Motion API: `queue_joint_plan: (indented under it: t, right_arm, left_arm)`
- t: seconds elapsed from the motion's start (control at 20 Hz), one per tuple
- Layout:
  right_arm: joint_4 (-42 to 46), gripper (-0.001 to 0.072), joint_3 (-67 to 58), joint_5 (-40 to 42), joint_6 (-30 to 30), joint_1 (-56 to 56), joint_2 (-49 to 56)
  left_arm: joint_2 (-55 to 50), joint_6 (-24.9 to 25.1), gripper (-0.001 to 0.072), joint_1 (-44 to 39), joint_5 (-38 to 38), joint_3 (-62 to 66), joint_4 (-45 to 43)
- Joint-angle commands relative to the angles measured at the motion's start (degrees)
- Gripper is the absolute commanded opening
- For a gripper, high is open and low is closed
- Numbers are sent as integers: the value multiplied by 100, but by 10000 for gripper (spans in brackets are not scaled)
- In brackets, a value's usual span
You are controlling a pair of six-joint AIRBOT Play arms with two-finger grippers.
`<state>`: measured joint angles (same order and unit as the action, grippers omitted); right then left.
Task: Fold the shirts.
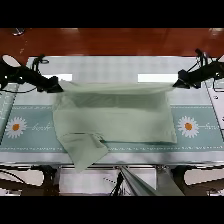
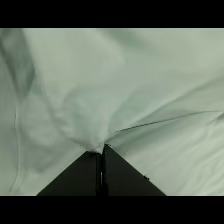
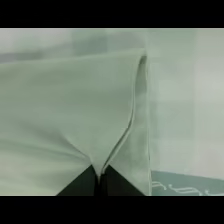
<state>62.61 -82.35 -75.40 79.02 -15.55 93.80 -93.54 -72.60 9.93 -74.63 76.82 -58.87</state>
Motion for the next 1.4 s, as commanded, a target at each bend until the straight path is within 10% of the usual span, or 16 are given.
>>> queue_joint_plan:
  t: [0.0,0.25,0.3,0.35,0.4,0.7,1.0,1.35]
  right_arm:
    - [44,16,673,-22,-94,13,-22]
    - [-256,24,844,247,-81,13,-22]
    - [-251,186,844,247,72,13,-22]
    - [-254,584,841,140,136,-2,-28]
    - [-216,622,844,-13,131,-37,-55]
    - [299,621,1572,-111,107,-507,-1416]
    - [-2052,621,4791,1412,-894,-570,-3803]
    - [-2398,621,5421,1397,-949,-570,-4129]
  left_arm:
    - [7,-7,25,-24,-306,-612,-511]
    - [-7,-9,37,-31,-317,-732,-503]
    - [-4,-11,197,-31,-472,-686,-503]
    - [-2,-4,627,-31,-772,-614,-507]
    - [7,-9,703,-17,-1110,-505,-573]
    - [1600,-46,703,645,-813,-1462,-682]
    - [2938,-122,703,2271,-439,-4124,-721]
    - [2986,-92,702,2159,-166,-5136,-103]
